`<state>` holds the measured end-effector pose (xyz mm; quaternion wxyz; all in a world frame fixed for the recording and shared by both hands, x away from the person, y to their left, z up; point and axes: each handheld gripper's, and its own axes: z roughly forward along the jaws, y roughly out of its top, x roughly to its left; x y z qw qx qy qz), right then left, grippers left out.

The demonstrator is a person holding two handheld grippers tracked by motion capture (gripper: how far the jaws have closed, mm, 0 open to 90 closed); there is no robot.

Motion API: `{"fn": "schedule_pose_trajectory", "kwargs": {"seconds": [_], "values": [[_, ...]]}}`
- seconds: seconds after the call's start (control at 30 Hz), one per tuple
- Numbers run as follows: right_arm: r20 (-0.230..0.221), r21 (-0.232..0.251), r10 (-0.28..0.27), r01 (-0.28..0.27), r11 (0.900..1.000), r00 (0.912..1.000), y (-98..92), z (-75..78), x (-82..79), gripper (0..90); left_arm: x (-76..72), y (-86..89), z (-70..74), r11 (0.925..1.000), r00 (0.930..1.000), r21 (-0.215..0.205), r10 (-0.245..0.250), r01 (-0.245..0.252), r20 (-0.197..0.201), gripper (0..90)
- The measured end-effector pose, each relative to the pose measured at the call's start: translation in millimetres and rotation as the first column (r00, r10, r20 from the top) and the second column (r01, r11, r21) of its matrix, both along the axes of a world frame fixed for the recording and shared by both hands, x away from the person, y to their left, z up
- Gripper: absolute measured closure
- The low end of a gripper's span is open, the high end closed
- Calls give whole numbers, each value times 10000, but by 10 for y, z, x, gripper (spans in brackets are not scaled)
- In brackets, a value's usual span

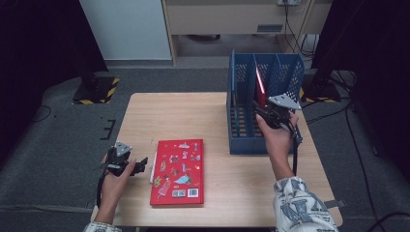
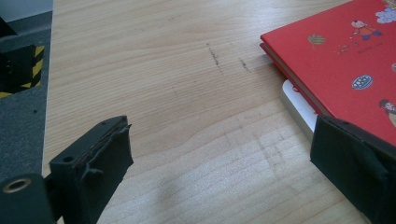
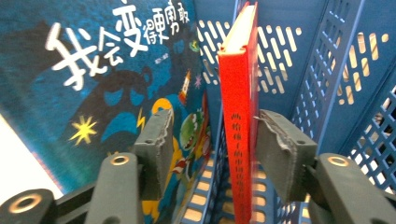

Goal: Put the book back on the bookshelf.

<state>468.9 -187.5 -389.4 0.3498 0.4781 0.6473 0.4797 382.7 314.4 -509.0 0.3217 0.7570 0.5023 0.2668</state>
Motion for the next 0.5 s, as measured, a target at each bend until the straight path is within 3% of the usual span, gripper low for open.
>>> {"fn": "schedule_pose_trajectory", "kwargs": {"seconds": [0.23,0.5], "values": [[-32,363,585,-583,9976,9983,-41,-55,-117,333,3,-9,-4,10000,10000,11,-41,41,-14,41],[24,624,1051,-1051,9925,9945,-55,-141,-260,261,5,-19,-5,9999,9999,23,-101,101,-20,39]]}}
